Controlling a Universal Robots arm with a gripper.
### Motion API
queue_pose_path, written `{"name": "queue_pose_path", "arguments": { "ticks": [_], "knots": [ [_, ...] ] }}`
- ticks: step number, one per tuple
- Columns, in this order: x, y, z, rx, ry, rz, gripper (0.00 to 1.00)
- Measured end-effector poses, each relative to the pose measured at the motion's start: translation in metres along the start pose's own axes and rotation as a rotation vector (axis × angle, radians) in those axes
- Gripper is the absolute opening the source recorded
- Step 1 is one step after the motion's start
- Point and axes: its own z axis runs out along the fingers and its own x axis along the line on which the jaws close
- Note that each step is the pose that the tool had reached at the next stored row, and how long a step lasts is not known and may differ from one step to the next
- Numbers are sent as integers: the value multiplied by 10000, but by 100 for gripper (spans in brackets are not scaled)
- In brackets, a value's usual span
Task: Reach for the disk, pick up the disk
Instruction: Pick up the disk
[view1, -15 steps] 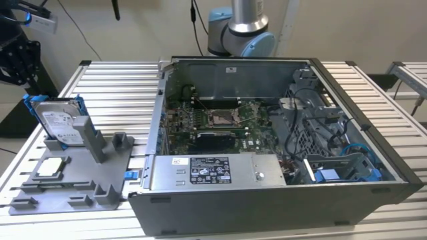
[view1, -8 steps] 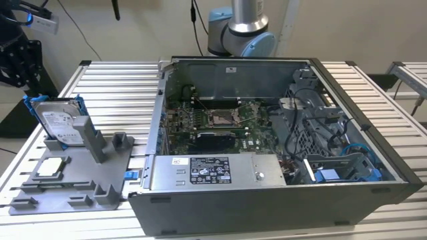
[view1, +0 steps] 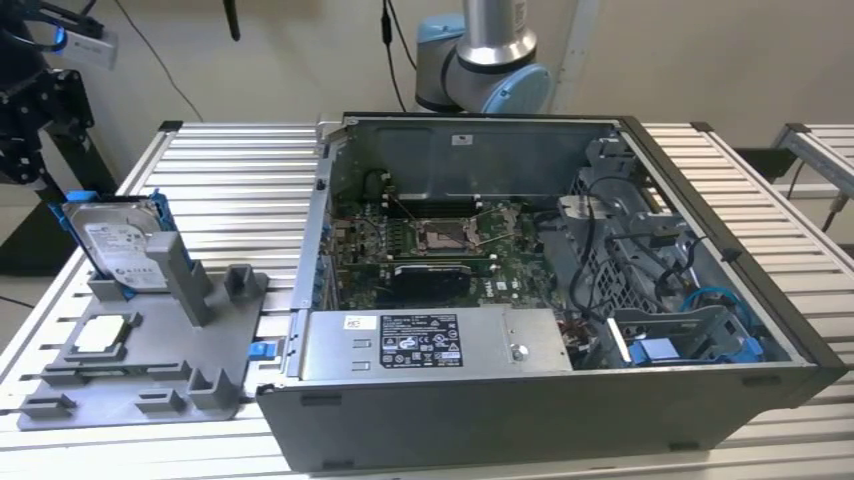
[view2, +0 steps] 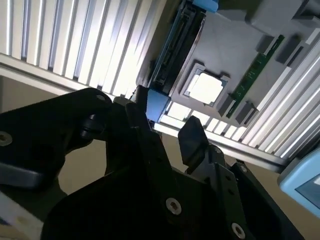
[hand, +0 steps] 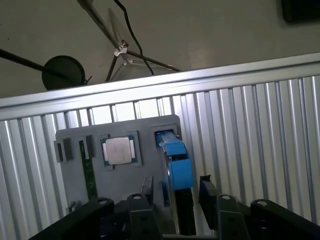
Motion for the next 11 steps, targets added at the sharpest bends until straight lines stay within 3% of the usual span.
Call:
{"name": "queue_pose_path", "arguments": {
  "ticks": [11],
  "knots": [
    [-13, 2, 52, -2, -4, -360, 100]
  ]
}}
